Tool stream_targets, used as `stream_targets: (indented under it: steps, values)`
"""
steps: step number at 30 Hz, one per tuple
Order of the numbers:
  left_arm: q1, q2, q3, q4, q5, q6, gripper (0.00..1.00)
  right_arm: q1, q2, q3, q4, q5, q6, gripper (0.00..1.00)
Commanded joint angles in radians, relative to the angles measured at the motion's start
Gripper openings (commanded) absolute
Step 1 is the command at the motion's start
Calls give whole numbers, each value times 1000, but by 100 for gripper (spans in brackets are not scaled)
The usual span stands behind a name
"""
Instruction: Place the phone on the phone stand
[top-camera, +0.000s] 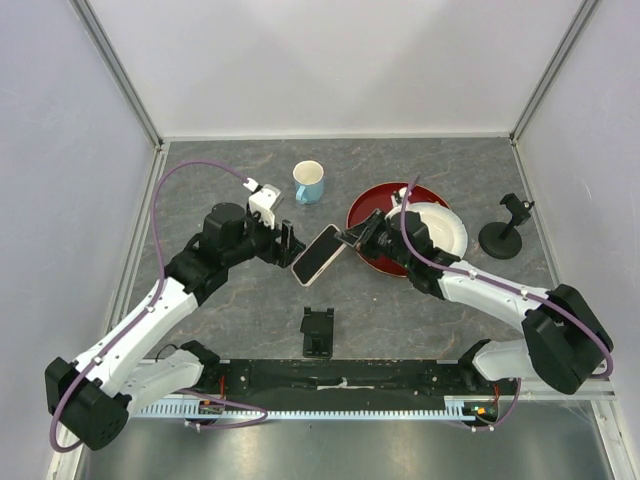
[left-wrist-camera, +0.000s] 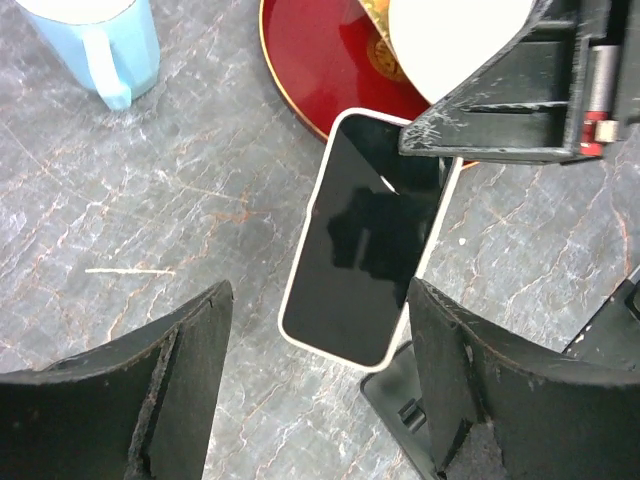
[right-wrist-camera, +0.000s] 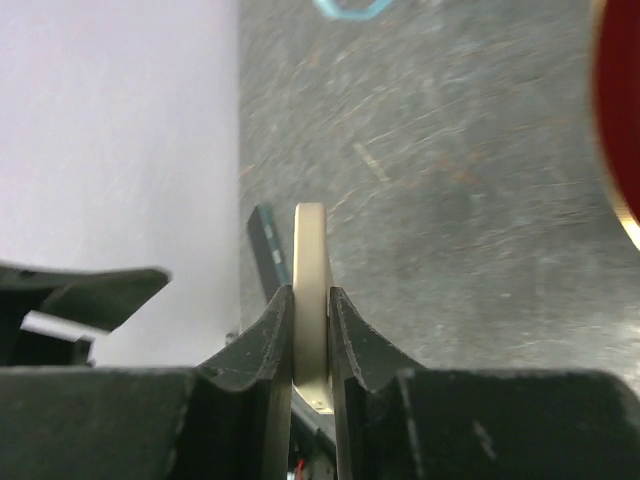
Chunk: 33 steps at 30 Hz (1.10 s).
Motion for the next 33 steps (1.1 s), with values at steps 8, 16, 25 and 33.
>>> stream_targets:
  steps: [8, 16, 25, 33]
  values:
    - [-96, -98, -98, 220, -1, 60, 75, -60, -79, -38, -15, 43, 50, 0]
    - [-287, 15, 15, 170, -143, 333, 77, -138, -188, -57, -70, 51, 153, 0]
    - [-523, 342, 191, 217, -500, 583, 79, -173, -257, -18, -112, 33, 236, 0]
    - [-553, 463, 136, 479, -806, 731, 72, -176, -303, -17, -145, 25, 283, 0]
